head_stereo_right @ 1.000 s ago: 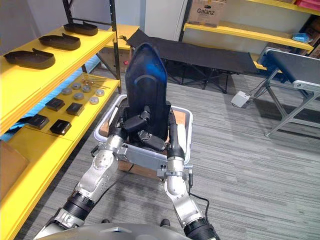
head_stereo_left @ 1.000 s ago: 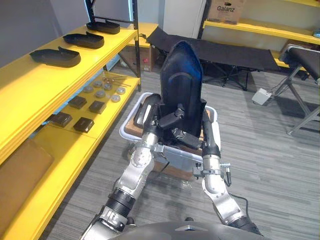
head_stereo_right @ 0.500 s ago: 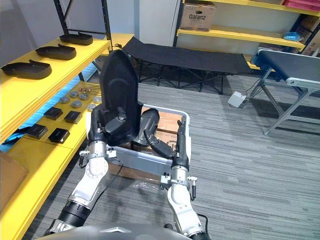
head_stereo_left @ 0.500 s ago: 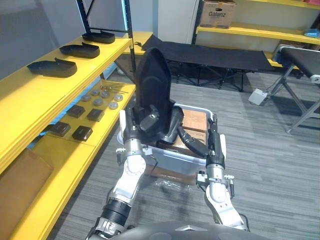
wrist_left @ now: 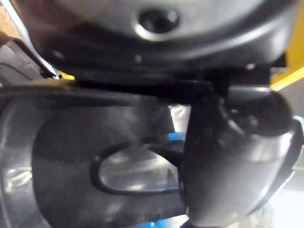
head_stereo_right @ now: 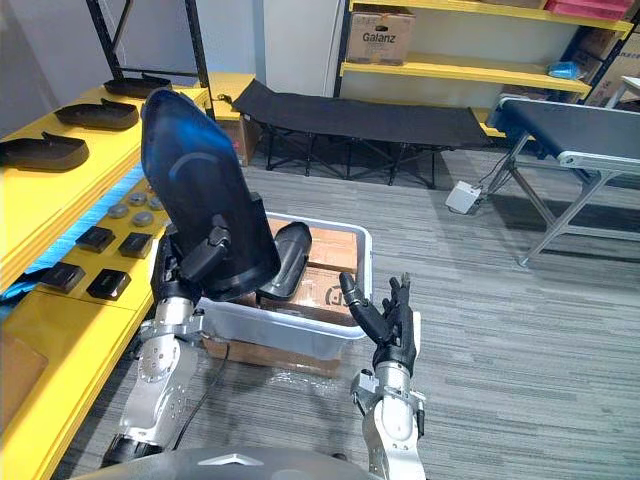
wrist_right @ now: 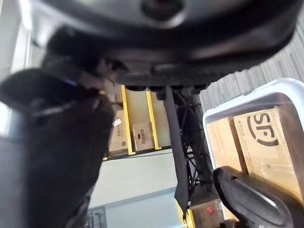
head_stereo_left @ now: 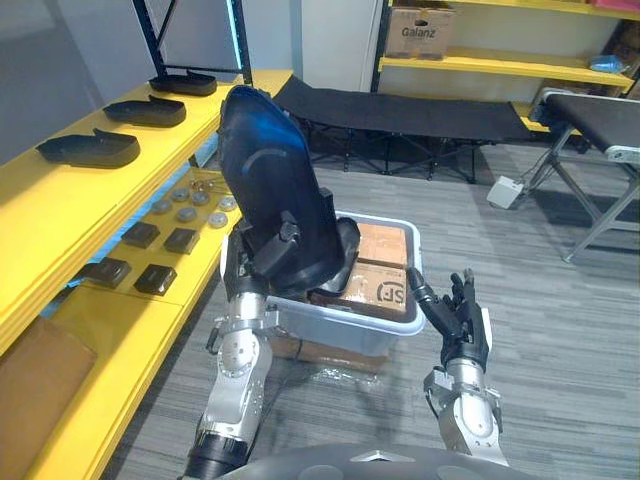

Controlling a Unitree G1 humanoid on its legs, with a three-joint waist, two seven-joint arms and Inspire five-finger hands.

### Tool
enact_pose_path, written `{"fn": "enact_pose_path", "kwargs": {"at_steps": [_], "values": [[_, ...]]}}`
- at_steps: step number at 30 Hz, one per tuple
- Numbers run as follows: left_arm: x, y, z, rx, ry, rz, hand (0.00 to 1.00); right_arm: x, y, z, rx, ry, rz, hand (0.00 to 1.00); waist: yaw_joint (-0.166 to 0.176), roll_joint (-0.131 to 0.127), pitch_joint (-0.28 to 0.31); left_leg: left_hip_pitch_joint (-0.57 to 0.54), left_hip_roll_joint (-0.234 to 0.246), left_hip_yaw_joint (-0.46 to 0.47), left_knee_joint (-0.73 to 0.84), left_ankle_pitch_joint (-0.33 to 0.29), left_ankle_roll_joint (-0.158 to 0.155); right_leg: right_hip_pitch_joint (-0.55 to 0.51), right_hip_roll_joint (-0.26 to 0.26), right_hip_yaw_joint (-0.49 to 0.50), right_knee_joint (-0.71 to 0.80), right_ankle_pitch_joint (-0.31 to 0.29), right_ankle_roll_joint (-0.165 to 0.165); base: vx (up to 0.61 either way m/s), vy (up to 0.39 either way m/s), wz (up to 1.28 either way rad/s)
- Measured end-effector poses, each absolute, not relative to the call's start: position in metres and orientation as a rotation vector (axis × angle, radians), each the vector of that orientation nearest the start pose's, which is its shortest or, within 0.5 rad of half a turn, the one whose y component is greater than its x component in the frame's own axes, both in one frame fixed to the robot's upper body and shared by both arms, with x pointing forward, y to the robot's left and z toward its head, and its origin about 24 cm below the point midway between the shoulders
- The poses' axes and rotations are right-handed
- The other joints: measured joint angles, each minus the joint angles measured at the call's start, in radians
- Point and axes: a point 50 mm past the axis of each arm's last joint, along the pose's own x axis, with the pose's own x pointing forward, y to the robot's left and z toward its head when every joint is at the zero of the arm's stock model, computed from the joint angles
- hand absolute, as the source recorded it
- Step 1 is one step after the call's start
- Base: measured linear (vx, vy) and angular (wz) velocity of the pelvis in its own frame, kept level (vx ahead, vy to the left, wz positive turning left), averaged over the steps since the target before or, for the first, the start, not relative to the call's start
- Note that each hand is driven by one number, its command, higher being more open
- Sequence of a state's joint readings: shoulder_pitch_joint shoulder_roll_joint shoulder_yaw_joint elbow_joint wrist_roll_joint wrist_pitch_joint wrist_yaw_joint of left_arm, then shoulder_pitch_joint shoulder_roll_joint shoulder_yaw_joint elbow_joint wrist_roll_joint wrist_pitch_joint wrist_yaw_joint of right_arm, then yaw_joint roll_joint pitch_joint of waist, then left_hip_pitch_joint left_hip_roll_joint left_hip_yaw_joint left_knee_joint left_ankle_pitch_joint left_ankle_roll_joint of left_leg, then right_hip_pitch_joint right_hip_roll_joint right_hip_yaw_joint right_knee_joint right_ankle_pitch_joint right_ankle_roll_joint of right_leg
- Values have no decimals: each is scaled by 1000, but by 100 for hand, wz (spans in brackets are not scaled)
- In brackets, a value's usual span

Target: Walk over and take three plastic housings, then place them on the shelf

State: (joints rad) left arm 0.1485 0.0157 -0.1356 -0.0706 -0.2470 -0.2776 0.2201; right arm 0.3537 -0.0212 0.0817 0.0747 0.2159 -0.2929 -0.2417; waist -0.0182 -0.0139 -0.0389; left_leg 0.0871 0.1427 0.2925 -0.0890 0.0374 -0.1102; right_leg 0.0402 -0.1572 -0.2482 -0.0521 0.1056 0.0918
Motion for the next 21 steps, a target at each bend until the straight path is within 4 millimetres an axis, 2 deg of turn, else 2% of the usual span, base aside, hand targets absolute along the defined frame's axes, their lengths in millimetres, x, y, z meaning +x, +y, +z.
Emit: {"fn": "enact_pose_path", "kwargs": {"at_steps": [3, 7, 12, 15, 17, 21], "values": [[209, 163, 53, -300, -196, 241, 0, 167, -170, -22, 226, 143, -312, 100, 19, 6, -2, -1, 4, -27, 0, 4, -1, 22, 0, -39, 0, -16, 1, 1, -19, 35], [192, 200, 59, -264, -235, 429, 0, 179, -162, -21, 234, 123, -260, 100, 58, 16, -12, -30, -2, -106, 0, 18, 0, 45, 0, -118, -1, -34, 2, 16, -20, 57], [160, 238, 56, -217, -233, 667, 0, 202, -142, -23, 214, 123, -133, 100, 135, 13, -13, -78, -23, -232, 4, 46, 4, 77, -11, -240, -1, -51, 14, 39, -17, 69], [146, 247, 51, -198, -206, 728, 0, 215, -132, -18, 209, 103, -87, 100, 179, 8, -10, -88, -45, -290, 4, 50, 9, 104, -24, -292, 0, -63, 25, 28, 3, 64], [137, 252, 48, -188, -196, 769, 0, 224, -123, -13, 196, 82, -48, 100, 197, 4, -7, -97, -56, -320, 5, 53, 13, 117, -31, -323, 0, -69, 29, 9, 3, 49], [122, 262, 46, -168, -204, 827, 0, 235, -94, 0, 180, 32, 33, 100, 234, -3, 2, -98, -64, -337, 5, 51, 14, 121, -42, -348, 18, -87, 34, 9, 0, 17]]}}
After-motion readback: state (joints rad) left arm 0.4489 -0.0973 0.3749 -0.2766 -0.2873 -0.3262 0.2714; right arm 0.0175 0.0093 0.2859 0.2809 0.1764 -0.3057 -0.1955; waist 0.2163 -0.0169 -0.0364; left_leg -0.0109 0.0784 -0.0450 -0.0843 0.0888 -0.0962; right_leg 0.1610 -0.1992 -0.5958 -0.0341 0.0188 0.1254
